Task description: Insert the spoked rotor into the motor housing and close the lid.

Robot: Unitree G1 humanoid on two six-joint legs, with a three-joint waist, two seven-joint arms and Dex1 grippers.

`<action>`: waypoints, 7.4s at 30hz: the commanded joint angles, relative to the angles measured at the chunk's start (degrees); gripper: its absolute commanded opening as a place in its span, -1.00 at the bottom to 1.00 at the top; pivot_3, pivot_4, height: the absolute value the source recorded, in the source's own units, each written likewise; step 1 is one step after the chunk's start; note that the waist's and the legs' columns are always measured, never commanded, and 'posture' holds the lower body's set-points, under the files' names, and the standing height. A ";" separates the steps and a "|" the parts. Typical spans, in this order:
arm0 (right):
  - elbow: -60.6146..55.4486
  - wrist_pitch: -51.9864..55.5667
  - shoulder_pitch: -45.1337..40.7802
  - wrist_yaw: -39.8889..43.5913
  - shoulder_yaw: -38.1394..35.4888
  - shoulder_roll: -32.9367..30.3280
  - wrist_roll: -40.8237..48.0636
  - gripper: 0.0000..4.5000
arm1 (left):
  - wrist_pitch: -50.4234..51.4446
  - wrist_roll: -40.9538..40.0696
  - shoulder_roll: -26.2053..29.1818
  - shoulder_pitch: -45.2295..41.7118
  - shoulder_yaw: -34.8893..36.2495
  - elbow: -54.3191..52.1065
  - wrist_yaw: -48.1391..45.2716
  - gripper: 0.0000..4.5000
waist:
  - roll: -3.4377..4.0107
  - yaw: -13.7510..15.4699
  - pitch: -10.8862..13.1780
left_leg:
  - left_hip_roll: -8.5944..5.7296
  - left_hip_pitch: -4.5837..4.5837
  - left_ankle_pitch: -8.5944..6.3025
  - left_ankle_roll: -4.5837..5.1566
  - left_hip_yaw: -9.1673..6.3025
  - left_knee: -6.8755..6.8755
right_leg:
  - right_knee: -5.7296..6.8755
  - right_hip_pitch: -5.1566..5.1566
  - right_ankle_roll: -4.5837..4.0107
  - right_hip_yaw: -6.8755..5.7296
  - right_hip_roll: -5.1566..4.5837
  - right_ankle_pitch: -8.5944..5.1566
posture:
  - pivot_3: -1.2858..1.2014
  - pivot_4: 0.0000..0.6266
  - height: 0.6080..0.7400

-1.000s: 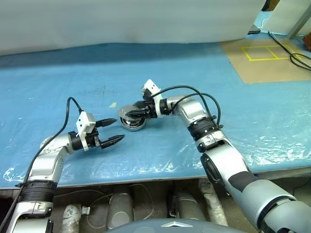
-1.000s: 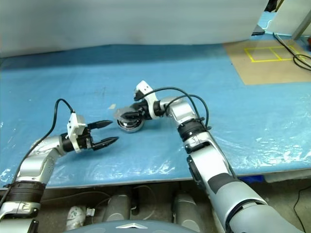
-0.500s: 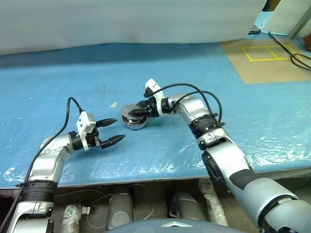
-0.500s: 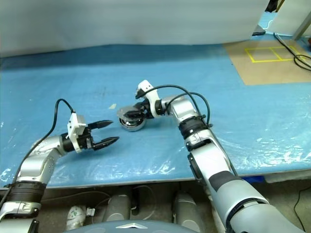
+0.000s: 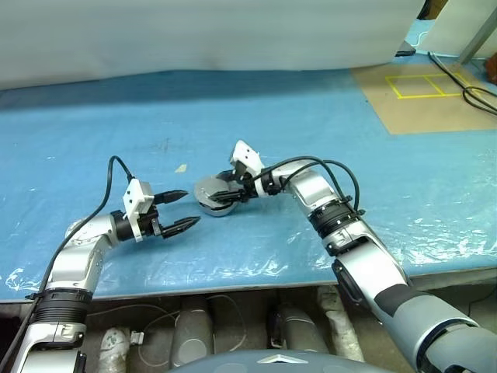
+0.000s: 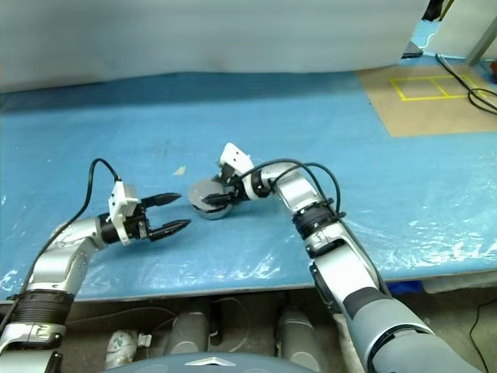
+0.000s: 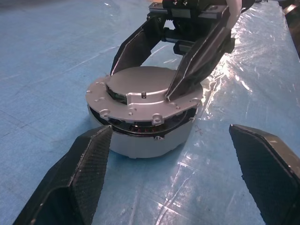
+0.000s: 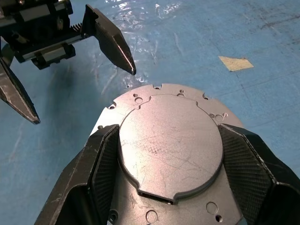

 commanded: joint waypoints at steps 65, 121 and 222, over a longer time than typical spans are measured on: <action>5.88 7.73 5.54 -25.65 3.55 0.22 -9.96 0.31 | -1.66 0.09 -1.63 -2.88 -0.33 1.34 0.63 0.88 | -0.25 1.51 -0.59 | -0.57 2.07 -0.05 -0.05 0.37 -1.85 | -1.26 1.16 0.13 0.71 -0.17 -0.09 | 0.03 -0.52 1.00; -9.14 13.03 10.21 -5.86 6.87 -4.75 -6.00 0.31 | -10.26 5.96 -9.50 -12.24 -3.99 15.27 4.49 -0.97 | -0.44 -0.08 -0.83 | -0.45 2.07 -0.35 -0.58 0.15 -1.87 | -1.76 1.68 0.38 0.46 -0.01 -0.17 | 0.03 -0.52 1.00; -11.16 32.67 10.08 -12.26 -22.52 -4.02 23.05 0.97 | -14.18 11.38 -8.92 -15.25 -5.69 23.17 4.74 -0.99 | -0.52 1.49 -0.89 | -0.50 1.14 -0.42 -0.72 -0.03 -1.70 | -1.33 0.55 0.47 0.31 -0.02 -0.06 | 0.03 -0.52 1.00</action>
